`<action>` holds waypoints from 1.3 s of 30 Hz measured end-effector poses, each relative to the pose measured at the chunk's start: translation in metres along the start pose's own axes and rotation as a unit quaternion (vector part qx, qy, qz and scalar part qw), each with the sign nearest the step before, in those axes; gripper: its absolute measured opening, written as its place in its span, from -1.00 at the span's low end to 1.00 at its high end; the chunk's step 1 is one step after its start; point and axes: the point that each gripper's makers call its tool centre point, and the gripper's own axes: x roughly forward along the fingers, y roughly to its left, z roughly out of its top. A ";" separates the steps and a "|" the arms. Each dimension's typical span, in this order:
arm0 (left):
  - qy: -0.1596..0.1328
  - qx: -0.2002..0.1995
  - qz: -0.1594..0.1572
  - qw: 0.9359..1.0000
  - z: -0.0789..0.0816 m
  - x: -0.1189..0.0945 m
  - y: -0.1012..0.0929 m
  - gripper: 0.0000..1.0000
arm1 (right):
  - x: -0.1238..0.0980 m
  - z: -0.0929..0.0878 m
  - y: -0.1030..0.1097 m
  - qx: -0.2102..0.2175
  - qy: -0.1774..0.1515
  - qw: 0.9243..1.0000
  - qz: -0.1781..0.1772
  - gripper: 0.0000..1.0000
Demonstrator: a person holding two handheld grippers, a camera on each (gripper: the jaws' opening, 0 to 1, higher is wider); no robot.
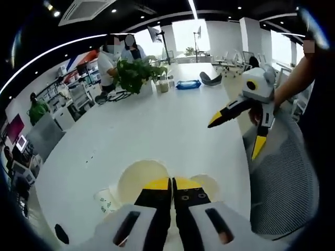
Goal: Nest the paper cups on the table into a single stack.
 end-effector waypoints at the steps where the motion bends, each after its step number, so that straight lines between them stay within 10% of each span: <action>1: 0.000 0.001 -0.002 1.000 0.002 -0.001 -0.002 -1.00 | 0.000 -0.001 0.000 0.001 0.000 1.000 0.000 0.75; 20: 0.007 0.007 -0.032 0.999 0.013 -0.008 -0.043 -1.00 | 0.000 0.005 0.005 0.007 -0.001 1.000 0.002 0.72; 39: 0.050 0.010 -0.055 0.997 -0.020 0.019 -0.057 -1.00 | -0.001 -0.001 0.002 0.002 0.009 1.000 0.003 0.70</action>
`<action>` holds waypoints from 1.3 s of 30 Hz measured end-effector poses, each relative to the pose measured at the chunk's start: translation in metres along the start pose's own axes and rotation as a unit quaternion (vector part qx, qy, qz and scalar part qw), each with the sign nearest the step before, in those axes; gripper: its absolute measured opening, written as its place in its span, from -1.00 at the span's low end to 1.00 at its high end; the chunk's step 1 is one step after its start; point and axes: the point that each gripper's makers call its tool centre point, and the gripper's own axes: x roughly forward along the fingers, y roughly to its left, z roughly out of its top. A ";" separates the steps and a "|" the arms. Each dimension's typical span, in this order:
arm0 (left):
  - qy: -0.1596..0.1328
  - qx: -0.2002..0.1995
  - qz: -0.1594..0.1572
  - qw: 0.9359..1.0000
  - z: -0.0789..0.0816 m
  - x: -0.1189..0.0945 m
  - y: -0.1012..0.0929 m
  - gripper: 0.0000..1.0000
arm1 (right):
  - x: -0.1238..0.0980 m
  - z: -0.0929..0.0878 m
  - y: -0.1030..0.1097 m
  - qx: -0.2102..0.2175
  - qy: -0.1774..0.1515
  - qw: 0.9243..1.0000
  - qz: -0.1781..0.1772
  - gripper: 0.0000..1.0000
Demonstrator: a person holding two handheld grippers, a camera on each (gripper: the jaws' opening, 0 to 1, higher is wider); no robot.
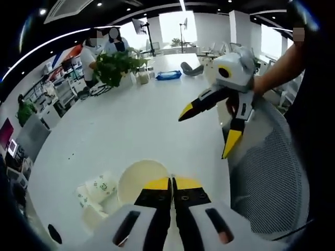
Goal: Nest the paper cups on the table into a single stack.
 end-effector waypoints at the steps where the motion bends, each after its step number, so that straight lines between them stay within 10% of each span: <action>1: 0.001 -0.001 -0.001 1.000 -0.002 0.001 0.000 -1.00 | 0.000 0.000 -0.001 0.000 0.000 1.000 -0.001 0.70; 39: 0.031 -0.056 -0.087 0.994 -0.031 0.043 -0.017 -0.96 | -0.002 -0.007 -0.002 0.012 0.003 1.000 -0.005 0.62</action>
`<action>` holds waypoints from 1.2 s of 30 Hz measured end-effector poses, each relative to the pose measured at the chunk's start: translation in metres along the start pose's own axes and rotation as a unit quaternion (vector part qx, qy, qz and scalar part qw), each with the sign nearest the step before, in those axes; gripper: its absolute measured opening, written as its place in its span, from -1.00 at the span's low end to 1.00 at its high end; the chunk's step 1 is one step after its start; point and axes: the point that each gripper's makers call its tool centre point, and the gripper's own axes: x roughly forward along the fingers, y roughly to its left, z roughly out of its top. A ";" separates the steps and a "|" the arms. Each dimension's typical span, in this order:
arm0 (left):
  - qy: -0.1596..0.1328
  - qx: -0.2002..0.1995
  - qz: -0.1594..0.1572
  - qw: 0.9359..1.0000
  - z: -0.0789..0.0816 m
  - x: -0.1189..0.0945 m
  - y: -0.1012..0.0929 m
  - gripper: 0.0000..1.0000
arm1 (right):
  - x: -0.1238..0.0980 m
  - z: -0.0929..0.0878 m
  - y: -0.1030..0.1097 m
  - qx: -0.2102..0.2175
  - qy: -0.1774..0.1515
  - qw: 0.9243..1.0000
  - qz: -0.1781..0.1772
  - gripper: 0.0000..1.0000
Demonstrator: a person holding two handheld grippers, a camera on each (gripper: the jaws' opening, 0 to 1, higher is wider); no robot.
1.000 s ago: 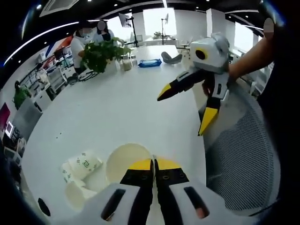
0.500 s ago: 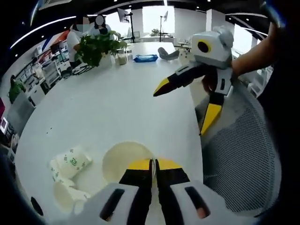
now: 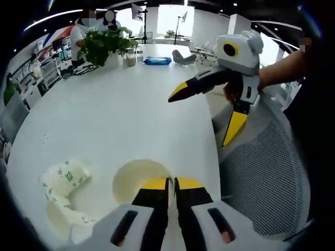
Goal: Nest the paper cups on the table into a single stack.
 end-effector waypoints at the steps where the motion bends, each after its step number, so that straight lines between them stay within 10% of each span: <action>1: 0.001 -0.002 -0.002 1.000 0.000 0.000 -0.001 -0.96 | 0.000 0.000 0.000 0.000 0.000 1.000 0.000 0.62; 26: -0.009 0.011 0.002 1.000 0.007 -0.016 -0.001 -0.81 | 0.001 -0.002 0.001 0.002 0.002 1.000 0.001 0.61; 36: -0.042 0.009 0.049 0.998 0.019 -0.040 0.027 -0.60 | 0.001 0.000 0.002 0.002 -0.006 1.000 0.004 0.65</action>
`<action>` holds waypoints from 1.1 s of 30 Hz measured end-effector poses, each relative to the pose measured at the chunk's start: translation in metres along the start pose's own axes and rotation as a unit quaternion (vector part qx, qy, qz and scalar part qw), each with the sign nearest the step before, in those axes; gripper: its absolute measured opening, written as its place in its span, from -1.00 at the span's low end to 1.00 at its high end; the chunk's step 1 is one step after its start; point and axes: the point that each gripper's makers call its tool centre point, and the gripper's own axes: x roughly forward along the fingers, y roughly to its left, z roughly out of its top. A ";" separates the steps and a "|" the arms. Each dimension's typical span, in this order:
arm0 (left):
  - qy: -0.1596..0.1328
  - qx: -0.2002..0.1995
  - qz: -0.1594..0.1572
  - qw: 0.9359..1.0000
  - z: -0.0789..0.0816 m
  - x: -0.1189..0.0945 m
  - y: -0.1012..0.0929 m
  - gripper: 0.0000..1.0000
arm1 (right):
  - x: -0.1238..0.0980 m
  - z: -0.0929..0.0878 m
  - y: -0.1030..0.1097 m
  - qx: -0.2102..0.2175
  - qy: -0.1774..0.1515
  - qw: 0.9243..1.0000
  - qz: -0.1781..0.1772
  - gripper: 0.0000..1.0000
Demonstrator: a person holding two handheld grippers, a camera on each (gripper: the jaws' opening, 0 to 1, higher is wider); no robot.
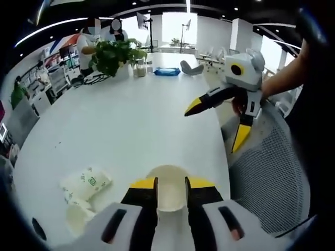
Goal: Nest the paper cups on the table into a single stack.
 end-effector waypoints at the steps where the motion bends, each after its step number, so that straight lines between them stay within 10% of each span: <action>1: 0.000 -0.001 0.003 1.000 -0.001 -0.001 0.002 -0.59 | 0.000 0.001 0.001 0.000 -0.002 1.000 0.001 0.66; 33: 0.017 -0.086 0.124 0.988 -0.051 -0.025 0.116 -0.37 | 0.001 0.007 0.007 -0.024 -0.015 1.000 -0.003 0.99</action>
